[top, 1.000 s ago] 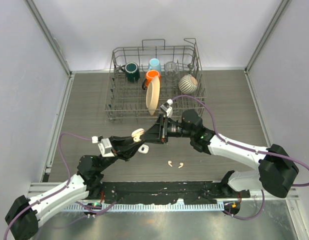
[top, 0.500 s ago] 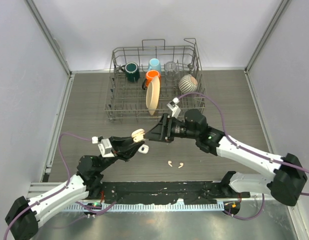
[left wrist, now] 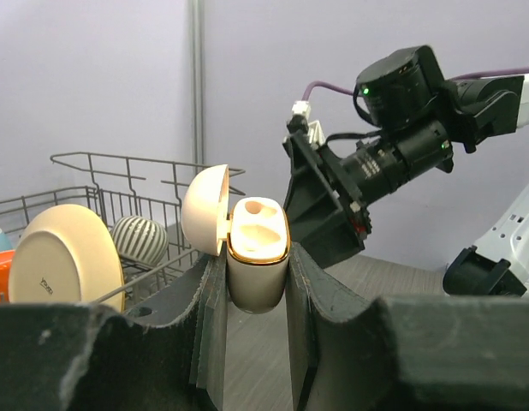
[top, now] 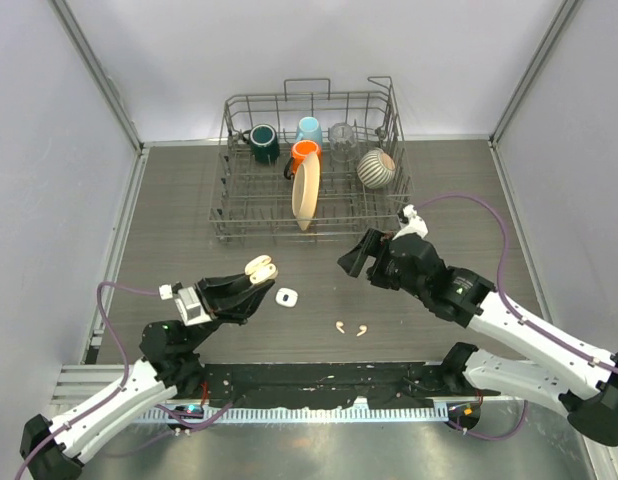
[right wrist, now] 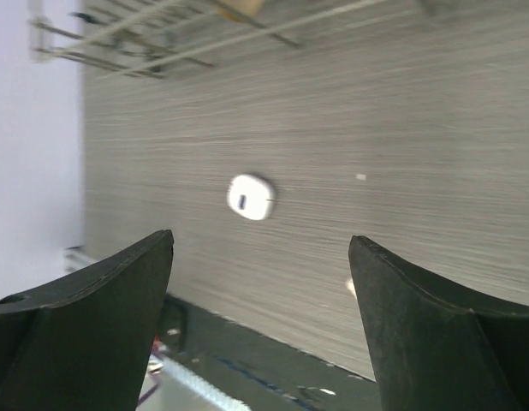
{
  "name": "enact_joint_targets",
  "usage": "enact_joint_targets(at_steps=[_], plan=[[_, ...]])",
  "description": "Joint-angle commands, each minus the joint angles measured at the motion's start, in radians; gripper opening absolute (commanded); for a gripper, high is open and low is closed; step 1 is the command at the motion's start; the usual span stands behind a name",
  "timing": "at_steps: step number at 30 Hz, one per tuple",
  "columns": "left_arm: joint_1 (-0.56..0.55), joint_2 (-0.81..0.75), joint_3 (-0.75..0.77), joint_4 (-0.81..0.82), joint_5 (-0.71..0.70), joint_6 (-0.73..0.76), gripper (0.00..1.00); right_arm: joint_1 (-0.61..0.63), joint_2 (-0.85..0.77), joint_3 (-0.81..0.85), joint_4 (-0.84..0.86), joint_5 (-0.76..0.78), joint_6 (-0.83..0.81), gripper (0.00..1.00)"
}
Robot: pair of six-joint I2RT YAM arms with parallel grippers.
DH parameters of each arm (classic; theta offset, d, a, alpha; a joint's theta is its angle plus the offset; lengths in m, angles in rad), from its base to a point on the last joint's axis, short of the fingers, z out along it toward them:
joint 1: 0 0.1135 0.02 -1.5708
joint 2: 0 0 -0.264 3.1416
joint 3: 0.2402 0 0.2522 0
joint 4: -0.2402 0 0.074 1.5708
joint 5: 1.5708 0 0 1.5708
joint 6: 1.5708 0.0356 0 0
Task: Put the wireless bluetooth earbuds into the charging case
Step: Pick up the earbud from the center of the board.
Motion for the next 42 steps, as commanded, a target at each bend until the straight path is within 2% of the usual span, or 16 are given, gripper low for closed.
enact_joint_targets(at_steps=[1, 5, 9, 18, 24, 42], plan=[[-0.004, -0.018, -0.075, -0.011, -0.021, 0.021, 0.00, 0.004, 0.054, 0.027, -0.207, 0.168, -0.005, 0.91], [-0.004, -0.009, -0.072, -0.010, -0.017, 0.019, 0.00, 0.004, 0.117, 0.006, -0.300, 0.228, 0.126, 0.91], [-0.003, 0.008, -0.069, 0.001, -0.009, 0.019, 0.00, 0.004, 0.185, -0.034, -0.318, 0.178, 0.223, 0.86], [-0.004, 0.014, -0.070, 0.001, -0.010, 0.021, 0.00, 0.007, 0.286, -0.057, -0.367, 0.159, 0.384, 0.81], [-0.004, -0.010, -0.076, -0.014, -0.023, 0.030, 0.00, 0.031, 0.321, -0.120, -0.305, 0.076, 0.417, 0.75], [-0.004, -0.125, -0.098, -0.100, -0.043, 0.039, 0.00, 0.079, 0.399, -0.145, -0.239, 0.058, 0.487, 0.58]])
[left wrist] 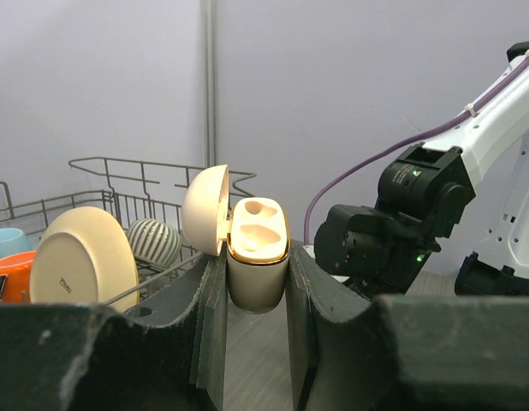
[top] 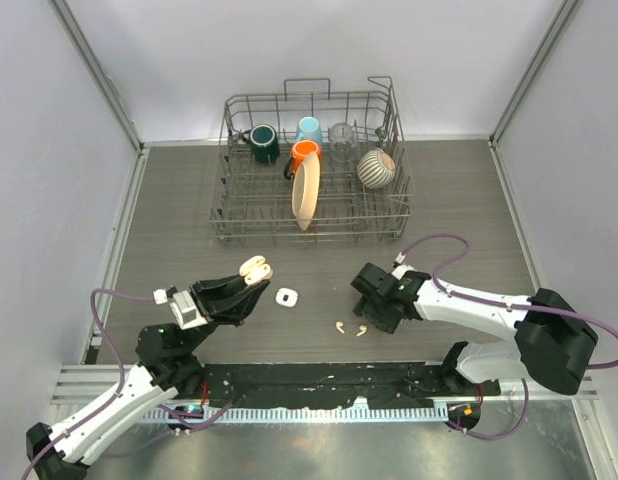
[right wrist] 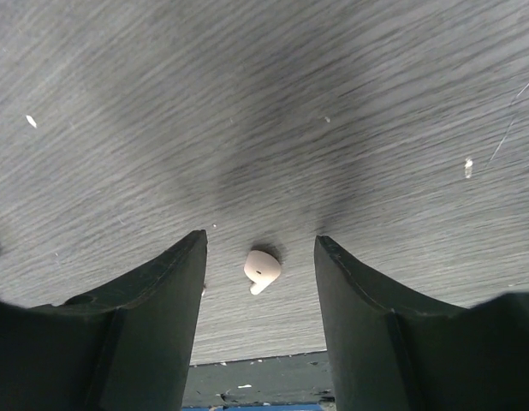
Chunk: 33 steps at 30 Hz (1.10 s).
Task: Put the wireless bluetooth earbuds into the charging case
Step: Pick up the earbud from the center of the board.
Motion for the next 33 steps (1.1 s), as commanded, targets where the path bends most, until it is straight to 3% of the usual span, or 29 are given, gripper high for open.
enact_joint_targets(at_steps=[1, 6, 33], plan=[[-0.003, -0.016, -0.099, 0.001, -0.016, 0.015, 0.00, 0.023, 0.018, -0.001, 0.023, 0.010, 0.042, 0.57], [-0.004, -0.013, -0.098, -0.001, -0.017, 0.019, 0.00, 0.028, 0.032, -0.003, 0.015, 0.003, 0.059, 0.52], [-0.003, -0.020, -0.098, -0.034, -0.030, 0.036, 0.00, 0.066, 0.078, -0.004, 0.000, -0.025, 0.077, 0.42]])
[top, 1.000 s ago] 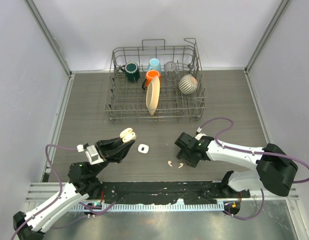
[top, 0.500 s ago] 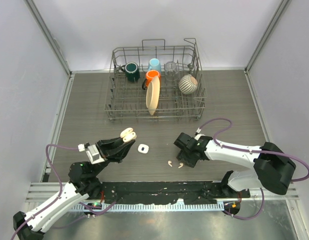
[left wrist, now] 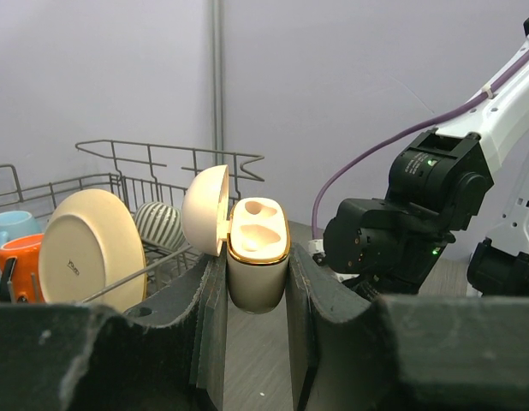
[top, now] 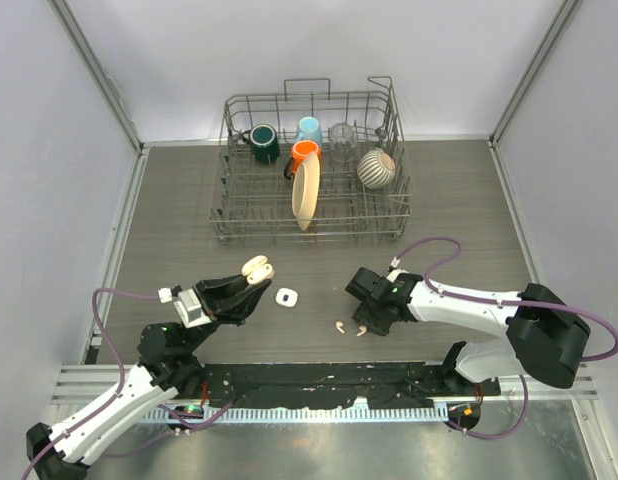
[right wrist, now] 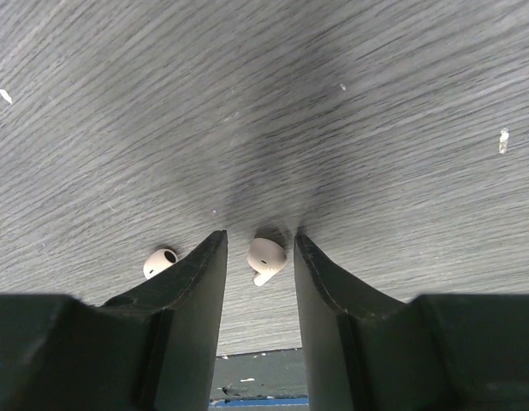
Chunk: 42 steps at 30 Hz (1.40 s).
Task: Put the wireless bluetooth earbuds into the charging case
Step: Pick up the earbud from the center of the board.
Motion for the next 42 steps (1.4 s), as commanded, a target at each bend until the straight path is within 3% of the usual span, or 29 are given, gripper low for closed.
enact_joint_targets(at_steps=[1, 21, 26, 29, 36, 42], plan=[[-0.003, -0.014, -0.099, 0.010, -0.020, 0.015, 0.00, 0.014, 0.028, -0.006, -0.015, -0.001, 0.026, 0.42], [-0.004, -0.068, -0.092, -0.054, -0.029, 0.020, 0.00, 0.018, 0.059, -0.012, 0.019, -0.018, 0.022, 0.30], [-0.004, -0.074, -0.090, -0.062, -0.032, 0.021, 0.00, 0.018, 0.062, 0.011, 0.016, 0.030, -0.018, 0.15], [-0.004, -0.078, -0.089, -0.068, -0.031, 0.021, 0.00, 0.014, 0.064, 0.036, 0.017, 0.073, -0.070, 0.10], [-0.004, -0.103, -0.089, -0.094, -0.034, 0.023, 0.00, -0.004, 0.103, 0.132, 0.010, 0.255, -0.317, 0.09], [-0.004, -0.121, -0.092, -0.109, -0.037, 0.023, 0.00, -0.015, 0.189, 0.177, 0.063, 0.248, -0.606, 0.13]])
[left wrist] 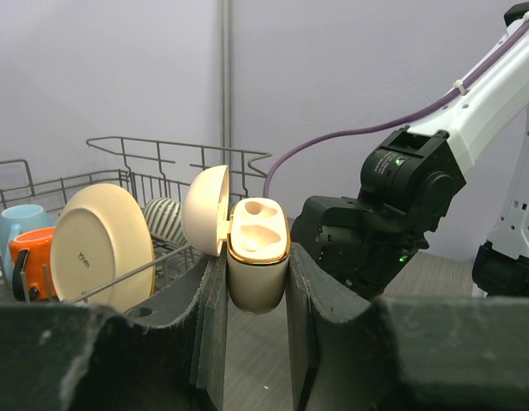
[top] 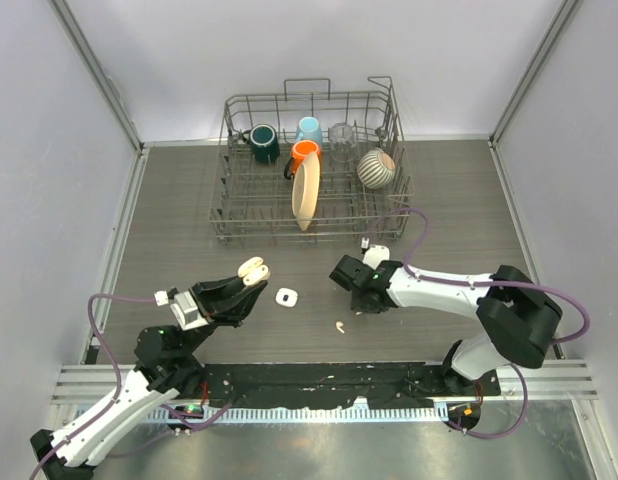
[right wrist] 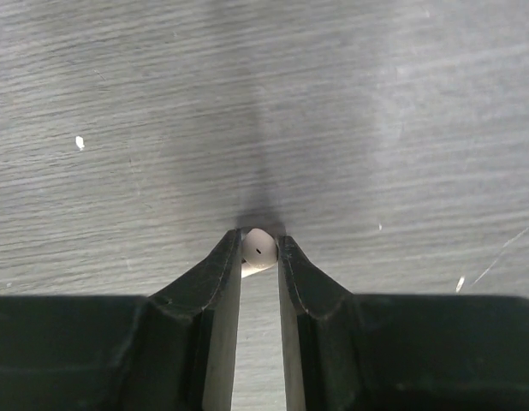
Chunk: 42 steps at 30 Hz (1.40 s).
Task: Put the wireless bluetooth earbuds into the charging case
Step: Pick up the earbud from the center of the board.
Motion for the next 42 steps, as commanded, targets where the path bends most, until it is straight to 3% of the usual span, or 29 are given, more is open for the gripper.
enact_joint_targets(at_steps=[1, 4, 11, 18, 28, 42], plan=[[-0.004, -0.015, -0.092, 0.003, -0.015, 0.020, 0.00, -0.006, 0.044, 0.039, 0.050, 0.049, -0.251, 0.13], [-0.004, -0.020, -0.089, -0.003, -0.016, 0.020, 0.00, -0.006, 0.038, 0.017, 0.094, 0.003, -0.332, 0.18], [-0.003, -0.029, -0.093, -0.015, -0.021, 0.021, 0.00, -0.015, -0.025, -0.027, 0.150, -0.030, -0.406, 0.43], [-0.004, -0.023, -0.093, -0.009, -0.021, 0.020, 0.00, -0.030, -0.035, -0.012, 0.147, -0.014, -0.375, 0.52], [-0.003, -0.026, -0.093, -0.015, -0.024, 0.020, 0.00, -0.045, -0.008, 0.051, -0.003, 0.021, -0.018, 0.49], [-0.003, -0.032, -0.093, -0.024, -0.027, 0.020, 0.00, -0.045, -0.020, -0.008, 0.010, -0.040, 0.126, 0.48]])
